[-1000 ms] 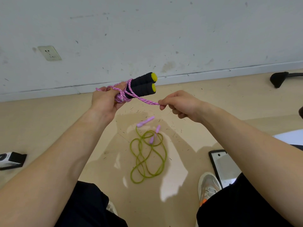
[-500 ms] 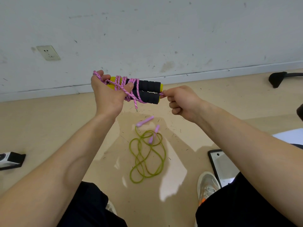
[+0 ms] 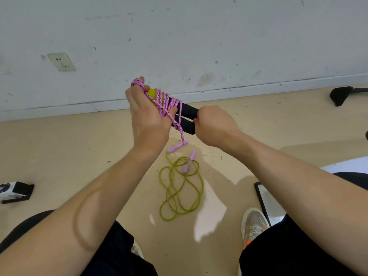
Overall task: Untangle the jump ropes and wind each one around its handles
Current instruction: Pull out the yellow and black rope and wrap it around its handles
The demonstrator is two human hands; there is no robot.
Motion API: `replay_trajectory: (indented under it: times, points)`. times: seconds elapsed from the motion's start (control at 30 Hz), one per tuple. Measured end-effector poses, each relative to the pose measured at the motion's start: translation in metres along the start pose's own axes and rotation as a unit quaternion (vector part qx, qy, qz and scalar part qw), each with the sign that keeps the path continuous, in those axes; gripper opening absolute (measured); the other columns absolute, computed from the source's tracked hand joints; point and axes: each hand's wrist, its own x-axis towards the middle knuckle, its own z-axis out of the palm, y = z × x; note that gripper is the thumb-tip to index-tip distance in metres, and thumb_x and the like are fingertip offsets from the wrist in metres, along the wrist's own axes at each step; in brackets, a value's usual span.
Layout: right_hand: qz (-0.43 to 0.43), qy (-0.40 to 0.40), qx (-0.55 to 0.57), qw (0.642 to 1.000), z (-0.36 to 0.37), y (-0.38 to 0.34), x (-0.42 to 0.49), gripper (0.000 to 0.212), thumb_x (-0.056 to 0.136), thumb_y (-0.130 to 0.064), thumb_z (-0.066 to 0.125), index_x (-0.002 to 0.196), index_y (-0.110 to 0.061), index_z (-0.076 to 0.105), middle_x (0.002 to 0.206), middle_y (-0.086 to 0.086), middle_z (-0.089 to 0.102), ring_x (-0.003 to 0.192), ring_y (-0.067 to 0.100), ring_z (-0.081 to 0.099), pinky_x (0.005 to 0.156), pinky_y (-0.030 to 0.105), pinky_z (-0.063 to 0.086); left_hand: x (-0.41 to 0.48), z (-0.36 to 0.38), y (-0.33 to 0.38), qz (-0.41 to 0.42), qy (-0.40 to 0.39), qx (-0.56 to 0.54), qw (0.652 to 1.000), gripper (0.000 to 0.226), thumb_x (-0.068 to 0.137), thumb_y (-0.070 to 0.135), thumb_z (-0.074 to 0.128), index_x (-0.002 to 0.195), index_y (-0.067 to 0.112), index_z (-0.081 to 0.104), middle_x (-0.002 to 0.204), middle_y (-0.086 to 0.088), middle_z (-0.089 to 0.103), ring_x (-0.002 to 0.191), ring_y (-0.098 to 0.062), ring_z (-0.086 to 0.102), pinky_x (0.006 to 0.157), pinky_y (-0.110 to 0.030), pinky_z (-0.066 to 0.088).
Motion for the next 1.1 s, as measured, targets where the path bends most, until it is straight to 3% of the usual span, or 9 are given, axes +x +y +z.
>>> replay_trajectory:
  times: [0.13,0.33,0.5,0.63,0.73,0.8,0.87,0.97,1.1]
  points:
    - [-0.004,-0.03,0.063,0.998,0.004,-0.006,-0.001,0.035,0.095,-0.02,0.047,0.062,-0.011,0.043,0.063,0.005,0.048,0.052,0.022,0.043,0.046,0.027,0.028,-0.016,0.012,0.004,0.056,-0.022,0.049,0.997,0.068,0.077,0.008,0.072,0.135,-0.004,0.039,0.128,-0.016,0.044,0.118,-0.032,0.049,0.103,-0.045,0.045]
    - [0.096,-0.036,0.249,0.963,0.005,-0.004,0.007,0.025,0.082,-0.003,0.05,0.06,-0.011,0.041,0.058,0.006,0.032,0.055,0.024,0.024,0.05,0.031,0.022,-0.024,0.02,-0.001,0.101,-0.042,0.117,0.987,0.067,0.082,0.008,0.072,0.137,-0.01,0.039,0.132,-0.024,0.046,0.12,-0.039,0.05,0.098,-0.046,0.049]
    - [0.105,-0.037,0.266,0.958,-0.002,-0.002,0.006,0.015,0.08,-0.001,0.052,0.067,-0.004,0.057,0.064,0.011,0.043,0.053,0.023,0.03,0.051,0.032,0.026,-0.025,0.022,0.003,0.149,-0.042,0.129,0.979,0.069,0.081,0.007,0.075,0.137,-0.009,0.04,0.131,-0.026,0.049,0.117,-0.042,0.053,0.093,-0.05,0.052]
    - [0.026,0.028,0.203,0.978,-0.003,0.004,-0.001,0.024,0.086,-0.01,0.05,0.075,0.009,0.059,0.063,0.016,0.048,0.058,0.023,0.038,0.051,0.03,0.03,-0.017,0.016,0.004,0.118,-0.052,0.067,0.989,0.074,0.081,0.015,0.079,0.14,-0.001,0.037,0.129,-0.012,0.045,0.117,-0.03,0.051,0.095,-0.042,0.05]
    - [-0.058,0.078,0.113,0.989,-0.01,0.006,-0.003,0.025,0.089,-0.014,0.048,0.075,-0.003,0.066,0.064,0.007,0.062,0.06,0.024,0.053,0.053,0.033,0.041,-0.01,0.009,0.007,0.054,-0.071,-0.006,0.996,0.075,0.08,0.018,0.08,0.139,0.009,0.036,0.12,0.005,0.039,0.112,-0.015,0.049,0.094,-0.033,0.048]
    - [-0.069,0.07,0.157,0.983,-0.017,0.007,-0.002,0.021,0.087,-0.012,0.052,0.08,-0.011,0.072,0.069,0.002,0.069,0.065,0.019,0.061,0.058,0.031,0.048,-0.012,0.007,0.009,0.04,-0.09,-0.025,0.995,0.076,0.078,0.017,0.081,0.14,0.009,0.037,0.119,0.006,0.039,0.109,-0.011,0.048,0.093,-0.023,0.045]
    - [-0.049,-0.004,0.305,0.951,-0.019,0.009,-0.003,0.016,0.088,-0.01,0.058,0.08,-0.009,0.072,0.066,0.006,0.068,0.058,0.017,0.06,0.055,0.029,0.047,-0.015,0.007,0.009,0.029,-0.108,-0.043,0.993,0.079,0.076,0.017,0.083,0.14,0.007,0.037,0.12,0.004,0.041,0.109,-0.008,0.047,0.091,-0.01,0.039]
    - [-0.016,-0.122,0.5,0.857,-0.02,0.018,-0.004,0.011,0.094,-0.006,0.06,0.095,-0.003,0.07,0.074,0.013,0.068,0.059,0.018,0.06,0.054,0.025,0.049,-0.016,0.005,0.01,-0.012,-0.127,-0.081,0.989,0.082,0.074,0.017,0.086,0.139,0.013,0.038,0.121,0.005,0.044,0.107,-0.002,0.048,0.09,-0.003,0.036]
    - [-0.045,-0.194,0.591,0.782,-0.021,0.029,-0.002,0.019,0.099,0.0,0.052,0.113,0.007,0.061,0.081,0.011,0.071,0.069,0.018,0.067,0.065,0.024,0.056,-0.01,-0.004,0.01,-0.094,-0.157,-0.175,0.967,0.08,0.066,0.023,0.088,0.131,0.026,0.041,0.121,0.006,0.05,0.113,-0.01,0.057,0.091,-0.032,0.053]
